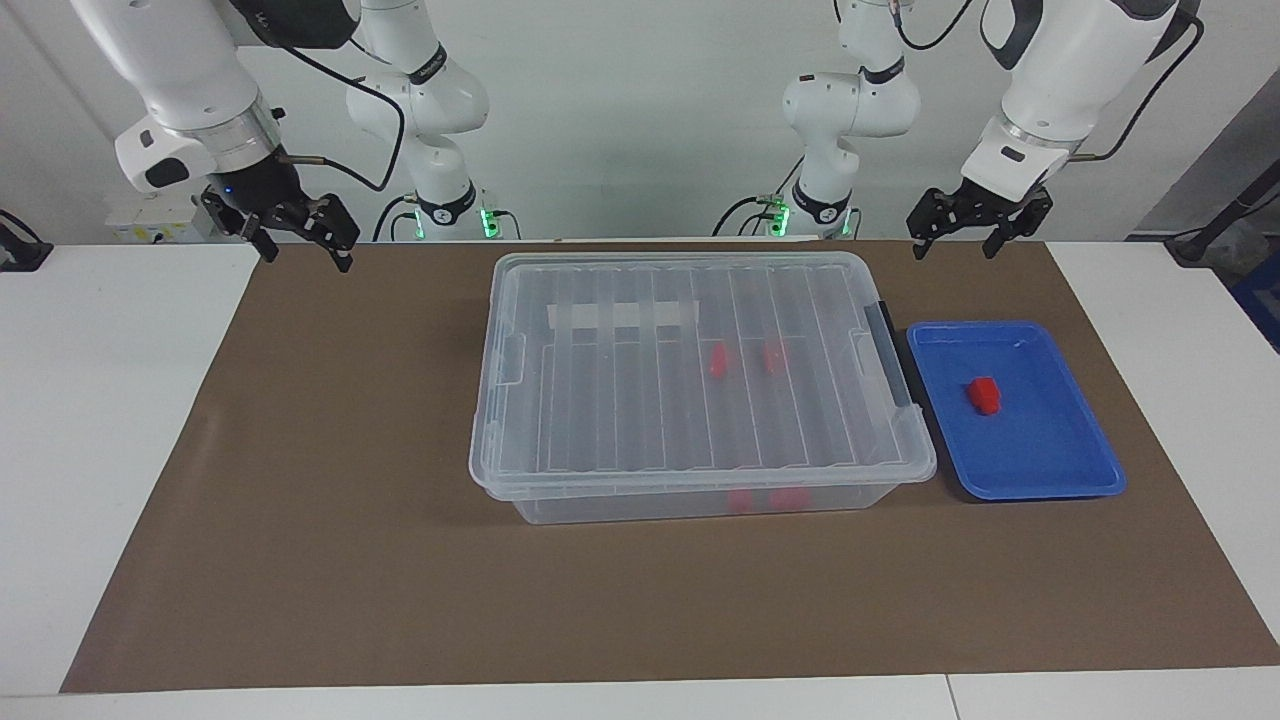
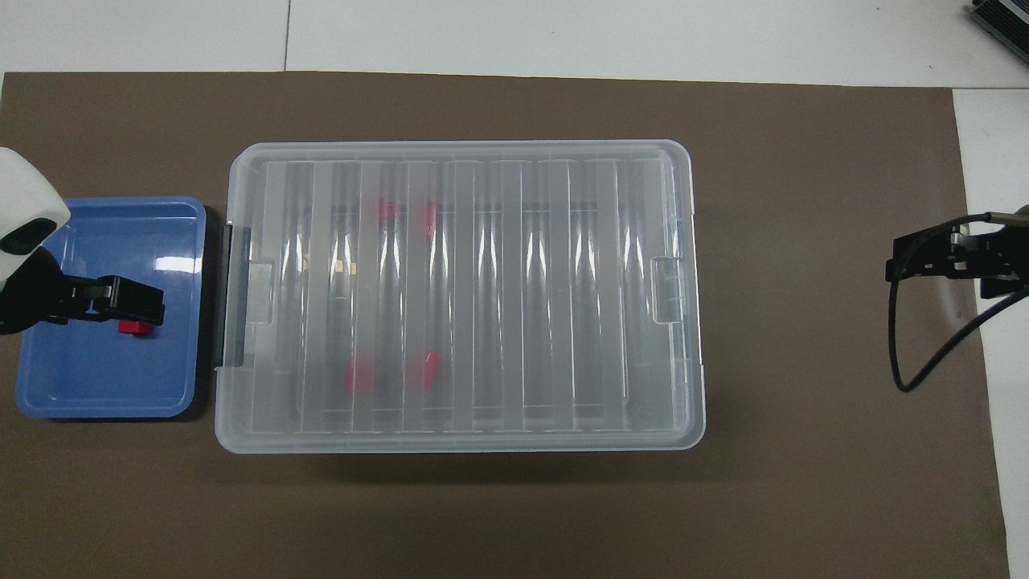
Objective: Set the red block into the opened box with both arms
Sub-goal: 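Reach the right gripper to the lid edge while the left gripper draws back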
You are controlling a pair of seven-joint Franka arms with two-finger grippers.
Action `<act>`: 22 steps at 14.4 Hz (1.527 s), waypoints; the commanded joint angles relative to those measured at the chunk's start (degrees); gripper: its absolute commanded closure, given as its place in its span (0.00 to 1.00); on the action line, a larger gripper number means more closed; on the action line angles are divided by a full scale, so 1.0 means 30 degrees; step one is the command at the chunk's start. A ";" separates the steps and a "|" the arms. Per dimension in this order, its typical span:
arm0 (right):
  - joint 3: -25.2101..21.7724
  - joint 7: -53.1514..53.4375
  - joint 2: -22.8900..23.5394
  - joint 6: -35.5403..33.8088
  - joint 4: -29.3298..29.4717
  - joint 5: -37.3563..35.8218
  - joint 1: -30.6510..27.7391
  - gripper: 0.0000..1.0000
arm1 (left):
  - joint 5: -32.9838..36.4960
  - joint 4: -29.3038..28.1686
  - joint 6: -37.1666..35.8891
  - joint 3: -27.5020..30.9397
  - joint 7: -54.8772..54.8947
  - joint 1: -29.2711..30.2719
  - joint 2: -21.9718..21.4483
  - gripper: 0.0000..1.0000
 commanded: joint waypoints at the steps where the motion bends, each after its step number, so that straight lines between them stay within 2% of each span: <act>1: 0.0081 0.0327 -0.0664 0.1629 -0.1924 -0.0053 0.0642 0.00 | -0.0235 -0.0257 -0.0093 0.0169 -0.0244 -0.0137 -0.0389 0.00; 4: 0.0081 0.1033 -0.0841 0.3503 -0.3535 -0.0053 0.1490 0.00 | -0.0235 -0.0257 -0.0123 0.0169 -0.0273 -0.0137 -0.0389 0.00; 10: 0.0081 0.2146 -0.0256 0.7078 -0.5500 -0.0024 0.3572 0.00 | -0.0089 -0.0199 -0.0299 0.0227 0.0019 0.0446 -0.0389 0.00; 17: 0.0081 0.2995 0.1822 0.8868 -0.5562 -0.0200 0.4802 0.03 | -0.0059 -0.0110 -0.0299 0.0227 0.5374 0.4017 -0.0418 0.00; 22: 0.0081 0.2967 0.1972 0.9046 -0.5853 -0.0258 0.4804 0.04 | -0.0030 -0.0110 0.0082 0.0227 0.8544 0.6248 -0.0389 0.00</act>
